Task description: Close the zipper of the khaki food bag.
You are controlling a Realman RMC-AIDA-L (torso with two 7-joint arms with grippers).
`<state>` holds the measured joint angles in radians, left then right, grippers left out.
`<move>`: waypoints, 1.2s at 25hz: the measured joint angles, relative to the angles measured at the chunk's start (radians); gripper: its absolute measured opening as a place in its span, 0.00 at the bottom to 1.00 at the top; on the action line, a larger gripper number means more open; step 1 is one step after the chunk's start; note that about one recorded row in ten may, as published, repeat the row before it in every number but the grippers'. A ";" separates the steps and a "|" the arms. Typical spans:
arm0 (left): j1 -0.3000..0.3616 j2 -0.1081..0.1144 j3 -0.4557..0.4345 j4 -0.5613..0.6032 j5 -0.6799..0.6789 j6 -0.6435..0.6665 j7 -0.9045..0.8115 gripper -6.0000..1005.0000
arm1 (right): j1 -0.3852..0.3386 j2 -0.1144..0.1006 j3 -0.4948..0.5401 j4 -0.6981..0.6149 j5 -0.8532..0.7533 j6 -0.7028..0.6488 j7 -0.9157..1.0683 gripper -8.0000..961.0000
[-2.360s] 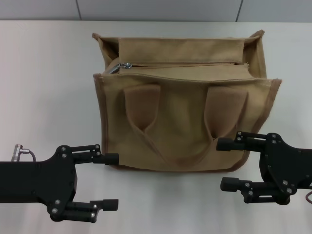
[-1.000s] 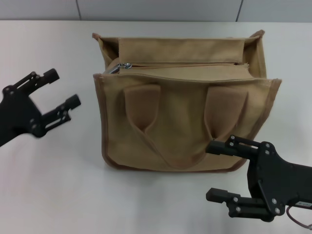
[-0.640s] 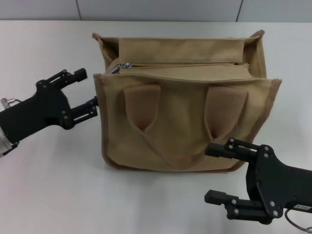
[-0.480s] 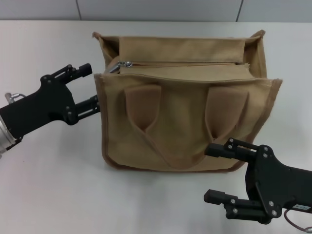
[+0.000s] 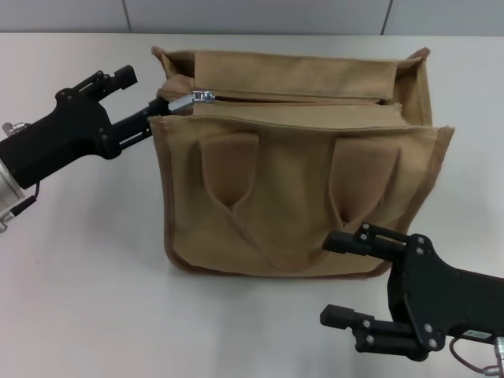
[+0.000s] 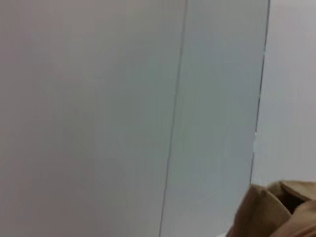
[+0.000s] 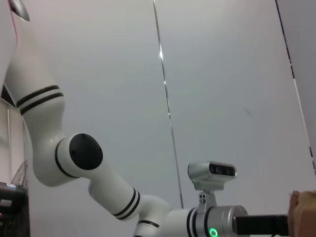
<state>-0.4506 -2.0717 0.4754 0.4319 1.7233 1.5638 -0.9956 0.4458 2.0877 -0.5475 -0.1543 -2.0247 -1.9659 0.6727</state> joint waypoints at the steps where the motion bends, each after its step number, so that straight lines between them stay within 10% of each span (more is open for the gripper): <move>1: 0.000 0.001 0.000 0.001 -0.002 0.000 -0.007 0.77 | 0.000 0.000 0.000 0.003 0.000 0.005 -0.004 0.77; 15: 0.024 -0.003 0.005 -0.003 -0.010 0.090 0.002 0.67 | 0.005 0.000 0.001 0.022 0.000 0.044 -0.006 0.77; 30: 0.023 -0.002 0.005 -0.006 -0.044 0.118 0.002 0.16 | 0.007 0.000 0.009 0.022 0.000 0.062 -0.005 0.77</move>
<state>-0.4277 -2.0738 0.4802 0.4263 1.6793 1.6818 -0.9933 0.4525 2.0876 -0.5381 -0.1318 -2.0249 -1.9036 0.6673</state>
